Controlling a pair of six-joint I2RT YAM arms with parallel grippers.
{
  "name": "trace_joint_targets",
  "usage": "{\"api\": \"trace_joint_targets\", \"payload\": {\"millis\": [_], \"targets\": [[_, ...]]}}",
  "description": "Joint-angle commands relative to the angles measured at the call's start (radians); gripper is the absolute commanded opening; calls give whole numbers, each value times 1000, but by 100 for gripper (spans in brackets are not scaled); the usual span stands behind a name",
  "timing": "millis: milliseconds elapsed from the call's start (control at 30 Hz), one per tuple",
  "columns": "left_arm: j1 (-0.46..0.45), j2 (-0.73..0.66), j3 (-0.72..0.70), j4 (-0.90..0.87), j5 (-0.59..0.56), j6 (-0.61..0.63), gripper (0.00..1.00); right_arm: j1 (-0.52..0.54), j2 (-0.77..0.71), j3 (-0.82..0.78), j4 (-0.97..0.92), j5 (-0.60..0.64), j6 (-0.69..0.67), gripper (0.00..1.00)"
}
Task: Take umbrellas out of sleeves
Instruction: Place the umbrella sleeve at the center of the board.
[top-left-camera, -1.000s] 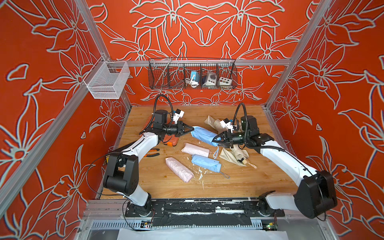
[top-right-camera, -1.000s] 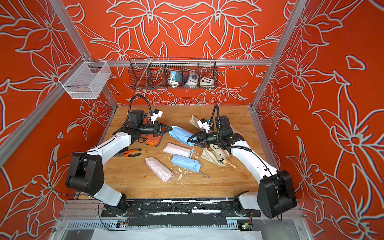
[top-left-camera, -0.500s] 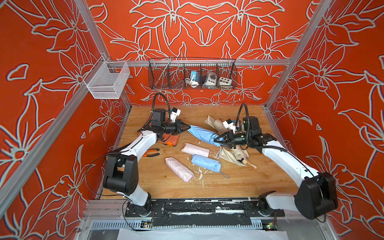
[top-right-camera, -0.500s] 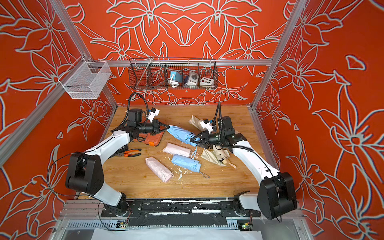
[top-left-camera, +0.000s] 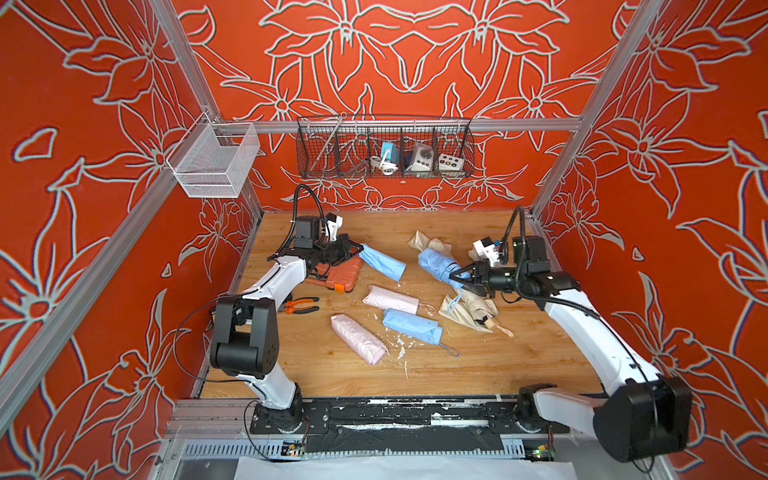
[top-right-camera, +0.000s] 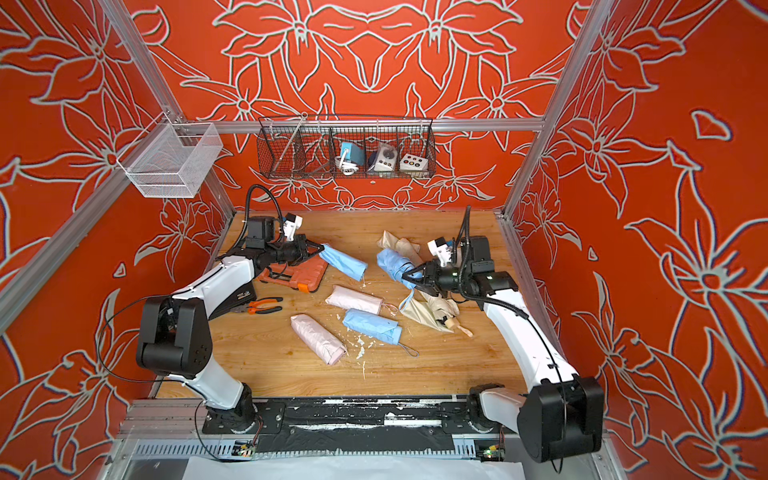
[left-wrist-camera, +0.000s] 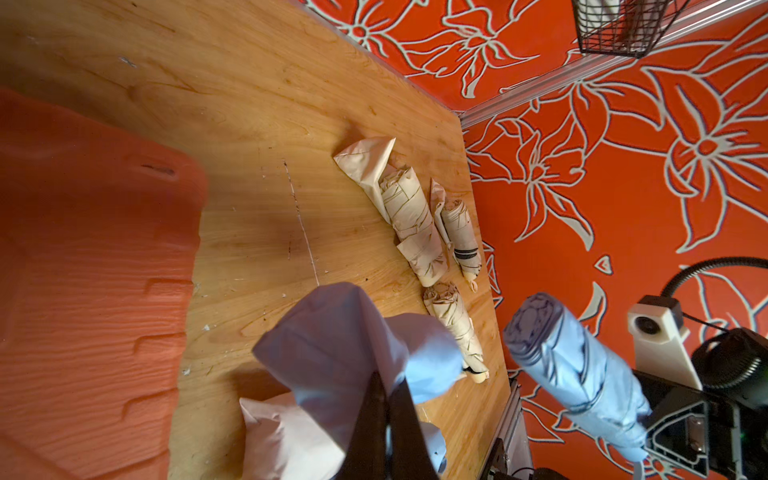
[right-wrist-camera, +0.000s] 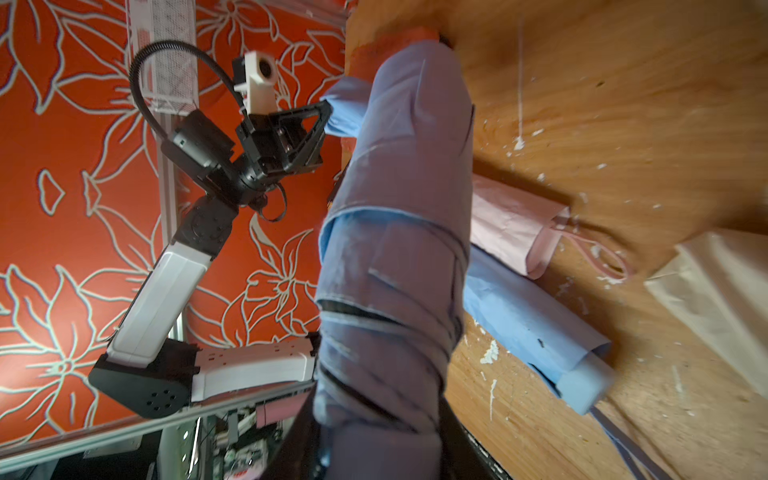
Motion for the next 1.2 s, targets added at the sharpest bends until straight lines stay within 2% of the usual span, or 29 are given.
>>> {"api": "trace_joint_targets", "payload": {"millis": [0,333,633,1167], "targets": [[6,39,29,16,3,13,0,-28,-58,30,37,45,-18,0],[-44,188,66,181,91,-105,0,-29,5,36,146,11,23,0],[-75,334,102,265,107,-163,0,5,146,55,293,-12,73,0],[-80,494,249,204,106,-156,0,134,508,130,598,-63,176,0]]}}
